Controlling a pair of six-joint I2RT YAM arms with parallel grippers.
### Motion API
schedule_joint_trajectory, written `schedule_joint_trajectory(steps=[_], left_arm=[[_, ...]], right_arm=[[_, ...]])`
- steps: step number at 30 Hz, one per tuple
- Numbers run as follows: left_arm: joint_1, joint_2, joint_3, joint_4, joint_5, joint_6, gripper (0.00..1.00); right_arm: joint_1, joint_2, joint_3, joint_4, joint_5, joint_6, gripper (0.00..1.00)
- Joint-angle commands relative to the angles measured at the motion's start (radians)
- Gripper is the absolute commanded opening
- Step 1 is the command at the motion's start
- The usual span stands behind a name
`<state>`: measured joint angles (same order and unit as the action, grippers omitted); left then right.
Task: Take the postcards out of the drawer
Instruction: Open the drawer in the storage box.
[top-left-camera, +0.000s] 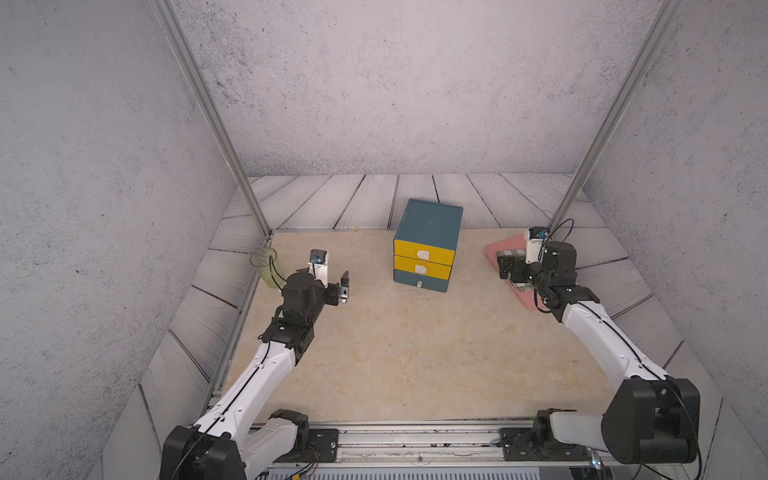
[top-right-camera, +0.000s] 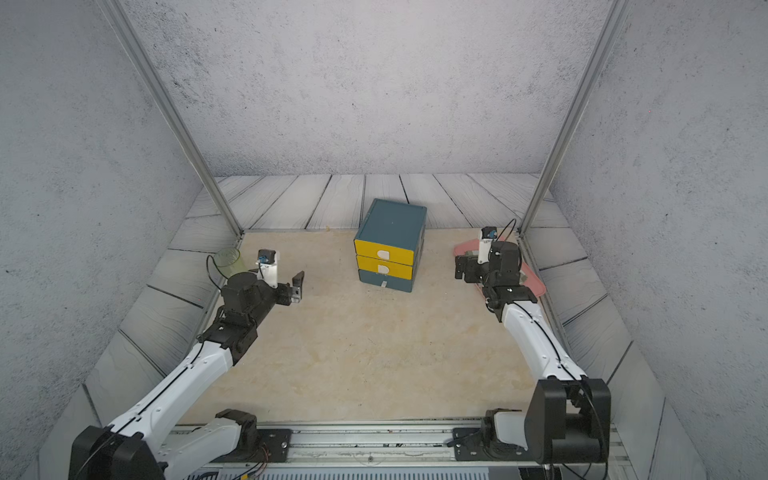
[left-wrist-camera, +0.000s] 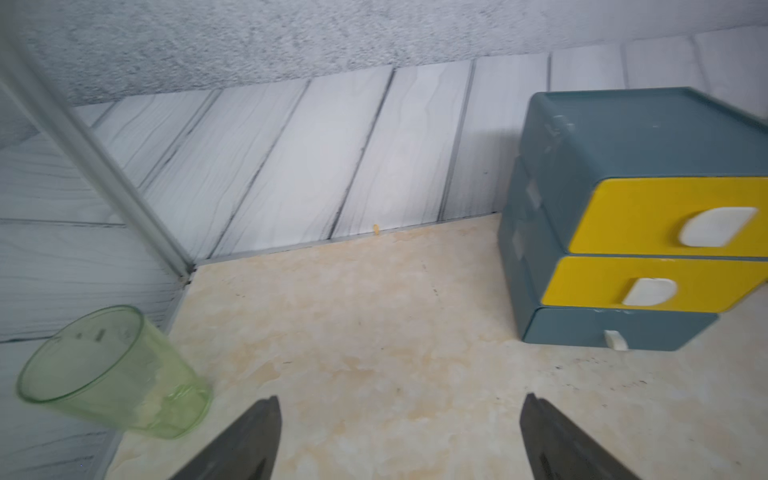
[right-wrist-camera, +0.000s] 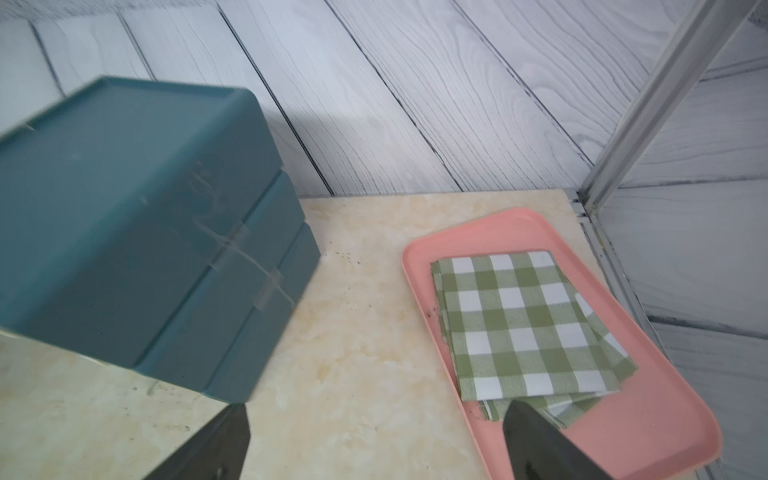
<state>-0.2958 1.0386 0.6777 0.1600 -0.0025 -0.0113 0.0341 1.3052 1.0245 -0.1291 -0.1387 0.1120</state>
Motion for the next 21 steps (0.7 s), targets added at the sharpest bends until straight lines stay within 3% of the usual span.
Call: schedule_joint_trajectory(steps=[1,10,21], left_arm=[[-0.078,-0.008,-0.015,-0.038,0.004,-0.004,0.96],[-0.287,0.058,-0.037,0.094,-0.115,-0.010,0.96],[-0.452,0.304,0.065,0.294,-0.242,0.031,0.94]], right_arm=[[0.008,0.052,0.095,-0.158,-0.119,0.067,0.99],[0.109,0.241,0.379,-0.273,-0.134,0.211,0.99],[0.185,0.484,0.684,-0.447,-0.139,0.258,0.99]])
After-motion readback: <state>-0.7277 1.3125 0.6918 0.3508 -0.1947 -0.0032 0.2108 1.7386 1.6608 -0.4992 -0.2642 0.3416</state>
